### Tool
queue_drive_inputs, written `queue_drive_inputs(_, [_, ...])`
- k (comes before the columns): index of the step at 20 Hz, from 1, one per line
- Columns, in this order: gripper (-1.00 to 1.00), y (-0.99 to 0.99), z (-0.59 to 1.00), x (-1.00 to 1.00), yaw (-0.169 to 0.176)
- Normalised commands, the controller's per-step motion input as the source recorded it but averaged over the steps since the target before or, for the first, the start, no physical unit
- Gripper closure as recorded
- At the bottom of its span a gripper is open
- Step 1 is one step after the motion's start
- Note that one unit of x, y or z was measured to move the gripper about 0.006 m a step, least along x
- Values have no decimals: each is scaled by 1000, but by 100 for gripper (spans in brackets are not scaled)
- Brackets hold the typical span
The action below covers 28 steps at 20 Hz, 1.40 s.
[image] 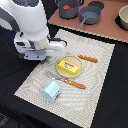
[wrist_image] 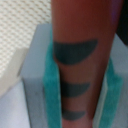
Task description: Interact with the objects in diverse but meaningful ways.
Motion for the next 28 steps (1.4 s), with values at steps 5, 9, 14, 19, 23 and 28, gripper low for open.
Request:
queue_drive_inputs(5, [100,583,994,641,-14])
queue_drive_inputs(9, [100,567,757,686,0])
queue_drive_inputs(14, [100,538,561,631,0])
queue_drive_inputs(19, [100,530,502,602,0])
queue_drive_inputs(23, [100,547,488,634,-2])
queue_drive_inputs(28, [100,542,445,635,-8])
